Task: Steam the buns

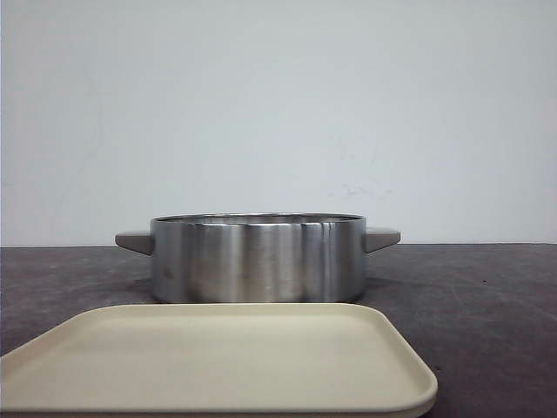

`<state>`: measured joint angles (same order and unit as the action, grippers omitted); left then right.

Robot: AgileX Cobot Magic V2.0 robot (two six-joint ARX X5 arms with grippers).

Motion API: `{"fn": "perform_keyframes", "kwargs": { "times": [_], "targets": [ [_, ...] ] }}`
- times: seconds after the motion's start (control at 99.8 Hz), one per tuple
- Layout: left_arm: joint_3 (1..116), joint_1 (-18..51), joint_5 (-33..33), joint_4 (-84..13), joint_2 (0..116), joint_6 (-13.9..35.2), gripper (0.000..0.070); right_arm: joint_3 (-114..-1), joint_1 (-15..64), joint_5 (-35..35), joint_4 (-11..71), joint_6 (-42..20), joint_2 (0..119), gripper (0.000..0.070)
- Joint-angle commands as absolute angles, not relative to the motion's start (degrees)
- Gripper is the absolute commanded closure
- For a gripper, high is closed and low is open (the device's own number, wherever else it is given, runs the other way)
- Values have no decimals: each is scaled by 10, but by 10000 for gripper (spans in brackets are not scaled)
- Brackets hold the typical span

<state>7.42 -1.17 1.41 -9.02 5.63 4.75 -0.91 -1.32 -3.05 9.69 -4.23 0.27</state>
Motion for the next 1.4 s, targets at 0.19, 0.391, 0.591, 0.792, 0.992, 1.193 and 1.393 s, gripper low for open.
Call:
{"fn": "perform_keyframes", "kwargs": {
  "times": [0.19,0.391,0.591,0.792,0.992,1.193,1.393],
  "targets": [
    [21,-27,15,-72,25,60,700,-7,-13,-30,90,-35,2,693],
    [8,-27,15,-83,2,43,700,-7,-13,-30,90,-35,2,693],
    [8,-27,15,-110,2,32,700,-7,-13,-30,90,-35,2,692],
    [8,-27,13,-109,2,22,700,-7,-13,-30,90,-35,2,693],
    [8,-27,13,-108,2,22,700,-7,-13,-30,90,-35,2,693],
    [8,-27,13,-108,2,22,700,-7,-13,-30,90,-35,2,692],
    [8,-27,13,-108,2,22,700,-7,-13,-30,90,-35,2,693]
  ]
}}
